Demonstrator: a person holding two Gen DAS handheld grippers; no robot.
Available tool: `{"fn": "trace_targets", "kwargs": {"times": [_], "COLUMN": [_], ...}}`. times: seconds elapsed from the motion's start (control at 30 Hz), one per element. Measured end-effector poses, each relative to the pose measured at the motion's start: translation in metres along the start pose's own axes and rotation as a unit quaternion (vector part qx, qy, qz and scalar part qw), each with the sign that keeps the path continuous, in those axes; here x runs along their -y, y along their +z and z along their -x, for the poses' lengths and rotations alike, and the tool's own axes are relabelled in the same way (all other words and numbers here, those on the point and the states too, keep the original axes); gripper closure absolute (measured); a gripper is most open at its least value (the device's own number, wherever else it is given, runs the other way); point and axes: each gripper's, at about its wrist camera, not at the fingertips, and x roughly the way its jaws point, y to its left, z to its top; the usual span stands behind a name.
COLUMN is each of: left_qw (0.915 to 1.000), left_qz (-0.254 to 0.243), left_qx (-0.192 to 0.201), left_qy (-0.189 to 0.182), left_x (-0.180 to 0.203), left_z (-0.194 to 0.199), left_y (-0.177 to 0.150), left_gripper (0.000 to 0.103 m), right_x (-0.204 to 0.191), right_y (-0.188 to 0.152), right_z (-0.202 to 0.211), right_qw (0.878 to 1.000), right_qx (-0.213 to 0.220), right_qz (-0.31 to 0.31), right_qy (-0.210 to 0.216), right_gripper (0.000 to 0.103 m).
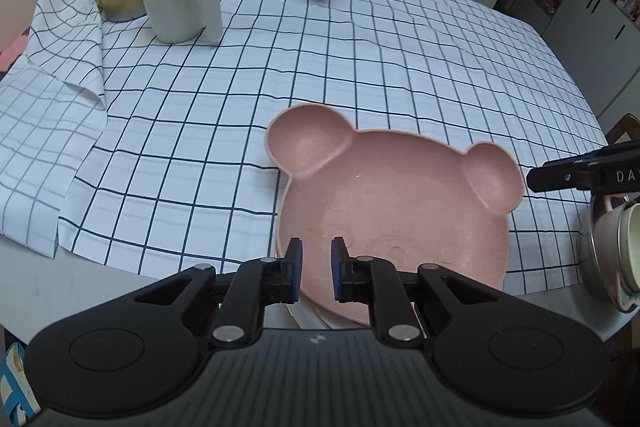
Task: Organize plates and bowls
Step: 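Lower the pink bear plate onto the white plates and open both grippers, then move both grippers to the steel bowl rim and close them on it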
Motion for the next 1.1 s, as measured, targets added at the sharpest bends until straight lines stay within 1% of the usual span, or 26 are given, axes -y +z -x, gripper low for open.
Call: {"fn": "trace_targets", "kwargs": {"times": [0.13, 0.2, 0.27, 0.3, 0.33, 0.37, 0.4, 0.5, 0.57, 0.6, 0.63, 0.73, 0.77, 0.83, 0.93, 1.1], "left_qw": [1.0, 1.0, 0.9999, 0.9999, 0.9999, 0.9998, 0.9998, 0.9996, 0.9996, 0.9994, 0.9993, 0.9984, 0.9979, 0.9965, 0.9941, 0.9887], "left_qz": [-0.006, -0.006, -0.006, -0.005, -0.003, -0.001, 0.0, 0.002, 0.001, -0.001, -0.004, -0.019, -0.025, -0.038, -0.057, -0.087], "left_qx": [0.004, 0.006, 0.009, 0.011, 0.015, 0.019, 0.021, 0.023, 0.026, 0.03, 0.033, 0.046, 0.052, 0.061, 0.07, 0.084], "left_qy": [-0.003, -0.004, -0.003, -0.004, -0.004, -0.005, -0.007, -0.013, -0.013, -0.015, -0.016, -0.026, -0.03, -0.042, -0.06, -0.088], "left_x": [0.002, 0.002, 0.002, 0.001, 0.001, 0.001, 0.001, 0.002, 0.005, 0.007, 0.01, 0.024, 0.029, 0.043, 0.069, 0.123], "left_z": [0.004, 0.004, 0.004, 0.005, 0.006, 0.007, 0.008, 0.01, 0.013, 0.015, 0.017, 0.025, 0.027, 0.032, 0.037, 0.04], "left_y": [-0.003, -0.004, -0.006, -0.007, -0.008, -0.009, -0.009, -0.012, -0.014, -0.015, -0.015, -0.015, -0.014, -0.012, -0.007, 0.0], "left_gripper": [0.087, 0.08, 0.063, 0.057, 0.047, 0.043, 0.042, 0.041, 0.037, 0.037, 0.036, 0.032, 0.03, 0.029, 0.029, 0.028], "right_x": [-0.006, -0.008, -0.01, -0.01, -0.011, -0.012, -0.012, -0.012, -0.011, -0.01, -0.009, -0.005, -0.003, 0.002, 0.014, 0.049], "right_y": [-0.013, -0.02, -0.027, -0.032, -0.035, -0.039, -0.043, -0.055, -0.063, -0.067, -0.071, -0.08, -0.083, -0.089, -0.095, -0.108], "right_z": [0.008, 0.012, 0.014, 0.014, 0.015, 0.015, 0.015, 0.018, 0.023, 0.025, 0.028, 0.041, 0.046, 0.059, 0.081, 0.113], "right_qw": [1.0, 1.0, 1.0, 1.0, 1.0, 1.0, 1.0, 0.999, 0.999, 0.998, 0.998, 0.997, 0.996, 0.995, 0.993, 0.987], "right_qx": [0.01, 0.013, 0.016, 0.019, 0.019, 0.02, 0.02, 0.028, 0.038, 0.041, 0.045, 0.055, 0.059, 0.072, 0.091, 0.114], "right_qz": [-0.001, -0.007, -0.013, -0.015, -0.017, -0.018, -0.021, -0.032, -0.038, -0.04, -0.042, -0.051, -0.054, -0.06, -0.072, -0.091], "right_qy": [-0.003, -0.001, -0.001, -0.002, -0.003, -0.004, -0.005, -0.006, -0.01, -0.014, -0.017, -0.025, -0.027, -0.03, -0.038, -0.061], "right_gripper": [0.065, 0.061, 0.056, 0.056, 0.055, 0.054, 0.052, 0.042, 0.032, 0.029, 0.024, 0.021, 0.019, 0.015, 0.013, 0.01]}}
